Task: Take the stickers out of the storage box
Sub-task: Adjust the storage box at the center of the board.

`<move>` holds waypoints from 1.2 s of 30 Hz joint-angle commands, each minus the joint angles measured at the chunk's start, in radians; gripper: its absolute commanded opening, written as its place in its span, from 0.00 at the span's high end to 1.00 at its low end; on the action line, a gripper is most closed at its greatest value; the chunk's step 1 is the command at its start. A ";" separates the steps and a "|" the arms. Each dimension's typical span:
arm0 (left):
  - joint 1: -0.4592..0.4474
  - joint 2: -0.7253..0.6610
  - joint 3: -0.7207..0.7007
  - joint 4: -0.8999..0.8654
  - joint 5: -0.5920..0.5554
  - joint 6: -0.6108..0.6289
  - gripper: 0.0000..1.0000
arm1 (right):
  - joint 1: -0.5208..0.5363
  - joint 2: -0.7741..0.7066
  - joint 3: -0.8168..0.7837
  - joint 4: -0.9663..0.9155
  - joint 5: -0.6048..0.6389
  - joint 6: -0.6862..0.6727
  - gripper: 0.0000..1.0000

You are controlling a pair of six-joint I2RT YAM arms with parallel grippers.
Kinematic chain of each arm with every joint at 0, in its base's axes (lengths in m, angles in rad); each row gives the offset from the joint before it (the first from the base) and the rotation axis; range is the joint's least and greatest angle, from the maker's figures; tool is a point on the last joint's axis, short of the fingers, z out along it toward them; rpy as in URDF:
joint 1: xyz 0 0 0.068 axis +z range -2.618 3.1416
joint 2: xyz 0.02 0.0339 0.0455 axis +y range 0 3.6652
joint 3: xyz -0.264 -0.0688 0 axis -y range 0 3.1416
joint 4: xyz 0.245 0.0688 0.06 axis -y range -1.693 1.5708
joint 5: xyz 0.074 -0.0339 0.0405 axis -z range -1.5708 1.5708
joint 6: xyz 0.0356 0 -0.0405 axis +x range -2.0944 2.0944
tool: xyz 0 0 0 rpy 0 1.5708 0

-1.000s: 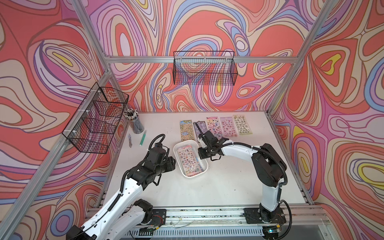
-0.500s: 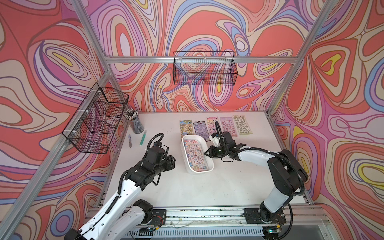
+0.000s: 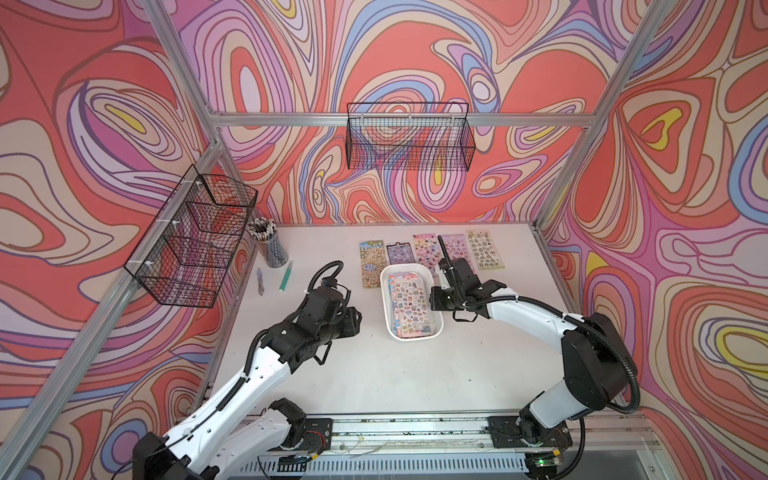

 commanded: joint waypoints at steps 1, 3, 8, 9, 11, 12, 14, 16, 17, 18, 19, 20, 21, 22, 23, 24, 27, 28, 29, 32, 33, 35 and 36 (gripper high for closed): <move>-0.076 0.067 0.053 0.058 -0.069 -0.018 0.50 | 0.001 -0.043 -0.031 -0.045 0.069 -0.007 0.99; -0.127 0.126 0.085 0.079 -0.093 -0.028 0.51 | 0.002 -0.054 -0.045 -0.063 0.087 -0.009 0.99; -0.241 0.291 0.187 0.107 -0.146 -0.047 0.52 | 0.001 -0.093 -0.097 -0.073 0.090 0.002 0.98; -0.252 0.321 0.204 0.106 -0.147 -0.056 0.52 | 0.001 -0.099 -0.106 -0.073 0.094 0.006 0.98; -0.276 0.384 0.239 0.108 -0.143 -0.076 0.52 | 0.000 -0.109 -0.129 -0.067 0.093 0.019 0.98; -0.286 0.405 0.248 0.115 -0.151 -0.083 0.53 | -0.001 -0.113 -0.139 -0.061 0.090 0.026 0.98; -0.306 0.451 0.260 0.134 -0.168 -0.092 0.52 | -0.002 -0.120 -0.159 -0.045 0.081 0.035 0.98; -0.308 0.499 0.275 0.145 -0.153 -0.112 0.52 | -0.002 -0.126 -0.180 -0.028 0.078 0.042 0.98; -0.308 0.517 0.281 0.155 -0.145 -0.117 0.52 | -0.002 -0.128 -0.187 -0.021 0.075 0.044 0.98; -0.310 0.537 0.282 0.168 -0.134 -0.123 0.52 | -0.001 -0.128 -0.195 -0.012 0.069 0.046 0.98; -0.309 0.556 0.289 0.179 -0.124 -0.127 0.52 | -0.001 -0.127 -0.201 -0.006 0.066 0.048 0.98; -0.310 0.573 0.295 0.187 -0.118 -0.130 0.52 | -0.002 -0.128 -0.205 -0.001 0.065 0.049 0.98; -0.311 0.591 0.306 0.193 -0.111 -0.131 0.51 | -0.002 -0.128 -0.210 0.002 0.066 0.048 0.98; -0.311 0.611 0.317 0.193 -0.104 -0.131 0.51 | -0.002 -0.128 -0.217 0.008 0.066 0.050 0.98; -0.312 0.627 0.329 0.194 -0.101 -0.128 0.50 | -0.003 -0.129 -0.219 0.012 0.067 0.052 0.98; -0.315 0.644 0.338 0.200 -0.100 -0.122 0.48 | -0.002 -0.127 -0.225 0.018 0.067 0.052 0.98; -0.320 0.685 0.349 0.225 -0.102 -0.119 0.44 | -0.005 -0.129 -0.236 0.036 0.066 0.058 0.98; -0.320 0.704 0.356 0.224 -0.103 -0.123 0.43 | -0.005 -0.130 -0.240 0.043 0.066 0.060 0.98; -0.321 0.717 0.361 0.219 -0.104 -0.125 0.43 | -0.005 -0.132 -0.245 0.050 0.065 0.061 0.98; -0.321 0.751 0.371 0.217 -0.111 -0.135 0.43 | -0.007 -0.130 -0.258 0.064 0.061 0.067 0.98; -0.322 0.762 0.376 0.212 -0.117 -0.137 0.43 | -0.007 -0.127 -0.261 0.069 0.058 0.067 0.98; -0.324 0.784 0.397 0.187 -0.136 -0.133 0.43 | -0.006 -0.128 -0.266 0.074 0.055 0.067 0.98; -0.325 0.798 0.408 0.170 -0.149 -0.131 0.43 | -0.005 -0.129 -0.271 0.077 0.054 0.068 0.98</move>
